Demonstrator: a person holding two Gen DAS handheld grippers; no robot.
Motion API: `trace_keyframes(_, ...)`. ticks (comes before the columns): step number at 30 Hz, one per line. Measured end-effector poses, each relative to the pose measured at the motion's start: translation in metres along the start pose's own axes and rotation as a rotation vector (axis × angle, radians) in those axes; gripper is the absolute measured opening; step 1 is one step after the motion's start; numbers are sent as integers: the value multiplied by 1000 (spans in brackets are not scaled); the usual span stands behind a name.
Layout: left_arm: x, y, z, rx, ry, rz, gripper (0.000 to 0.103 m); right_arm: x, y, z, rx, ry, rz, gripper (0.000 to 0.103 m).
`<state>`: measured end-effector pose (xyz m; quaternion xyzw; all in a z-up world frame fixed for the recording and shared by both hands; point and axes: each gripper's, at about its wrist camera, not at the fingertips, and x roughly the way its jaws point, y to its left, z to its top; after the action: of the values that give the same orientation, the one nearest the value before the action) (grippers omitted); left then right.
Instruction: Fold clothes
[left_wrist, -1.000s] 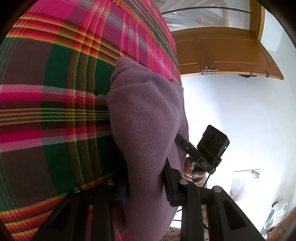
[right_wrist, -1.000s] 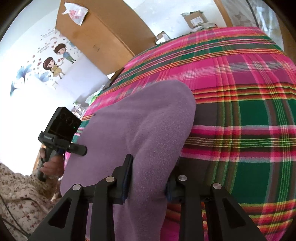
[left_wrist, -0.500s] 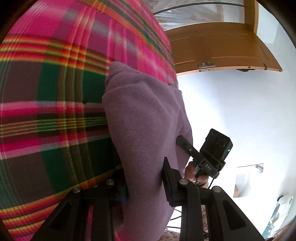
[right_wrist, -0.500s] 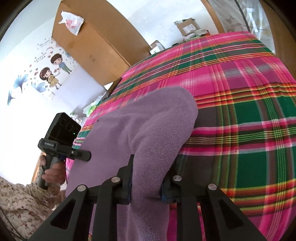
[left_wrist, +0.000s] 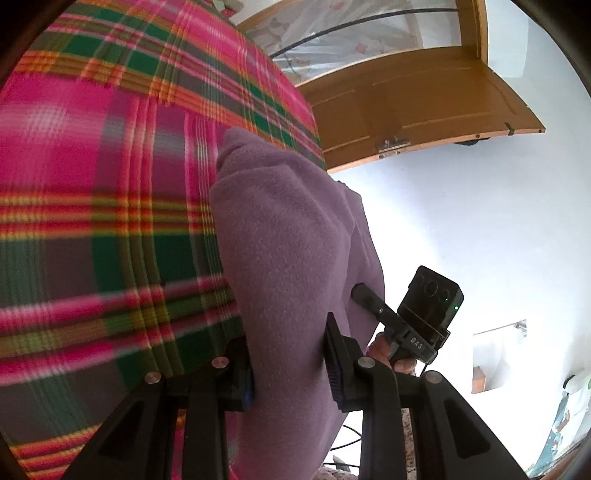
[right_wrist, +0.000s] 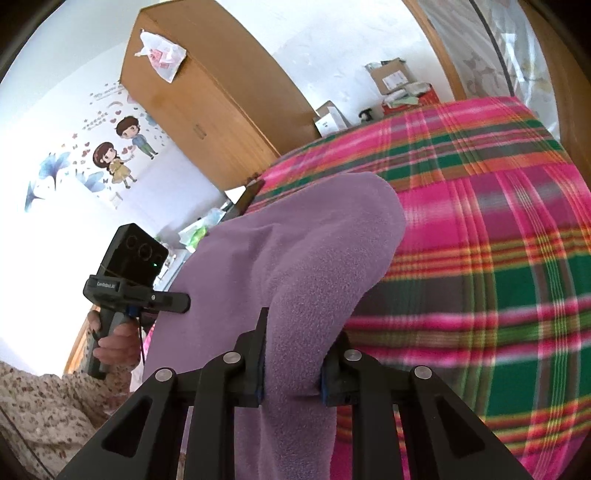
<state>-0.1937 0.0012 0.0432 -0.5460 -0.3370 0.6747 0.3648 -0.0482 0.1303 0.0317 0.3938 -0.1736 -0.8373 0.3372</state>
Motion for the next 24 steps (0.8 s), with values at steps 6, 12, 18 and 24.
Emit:
trace_keyframes(6,-5,9,23,-10,-28,15,31,18,7,21,-15,14,2,21)
trace_keyframes(12,-12,26,45,-34,-59,25,31,43,6,40,-1,33,19,21)
trace_keyframes(18,-13,38,65,-56,-88,26,32,66,9,59,-8,39,24,21)
trace_keyframes(24,-8,50,80,-72,-104,24,32,83,9,72,-10,47,22,21)
